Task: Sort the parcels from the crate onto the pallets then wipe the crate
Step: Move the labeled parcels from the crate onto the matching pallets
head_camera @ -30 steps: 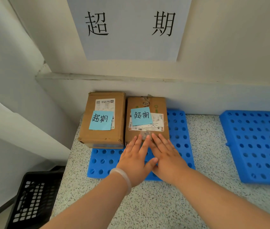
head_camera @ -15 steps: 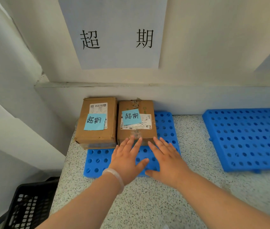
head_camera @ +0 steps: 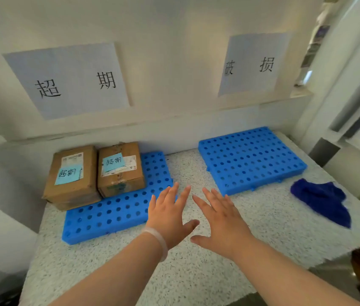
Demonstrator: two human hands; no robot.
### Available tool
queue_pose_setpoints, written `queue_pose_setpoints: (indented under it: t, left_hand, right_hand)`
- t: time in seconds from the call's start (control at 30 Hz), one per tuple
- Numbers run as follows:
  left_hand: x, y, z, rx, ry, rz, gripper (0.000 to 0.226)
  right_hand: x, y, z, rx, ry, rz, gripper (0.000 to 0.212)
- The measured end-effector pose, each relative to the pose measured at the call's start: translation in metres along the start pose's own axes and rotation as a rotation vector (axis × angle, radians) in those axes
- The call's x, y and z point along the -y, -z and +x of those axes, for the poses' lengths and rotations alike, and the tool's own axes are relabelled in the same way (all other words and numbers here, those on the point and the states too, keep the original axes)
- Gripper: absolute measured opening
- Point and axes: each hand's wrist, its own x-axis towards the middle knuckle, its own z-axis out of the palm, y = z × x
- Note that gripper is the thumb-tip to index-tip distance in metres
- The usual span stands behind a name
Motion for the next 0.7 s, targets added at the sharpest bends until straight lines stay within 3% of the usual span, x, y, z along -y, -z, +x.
queue_pose_setpoints:
  t: [0.23, 0.47, 0.7]
  left_hand:
    - [-0.179, -0.042, -0.038, 0.057, -0.288, -0.016, 0.088]
    - [-0.368, -0.073, -0.091, 0.099, -0.640, -0.048, 0.092]
    - [-0.482, -0.096, -0.134, 0.132, -0.894, -0.040, 0.091]
  right_hand:
    - [-0.100, 0.029, -0.178, -0.053, -0.360, -0.003, 0.094]
    - [-0.173, 0.057, -0.365, -0.234, -0.730, -0.038, 0.097]
    - [-0.208, 0.064, -0.485, -0.319, -1.030, 0.069, 0.098]
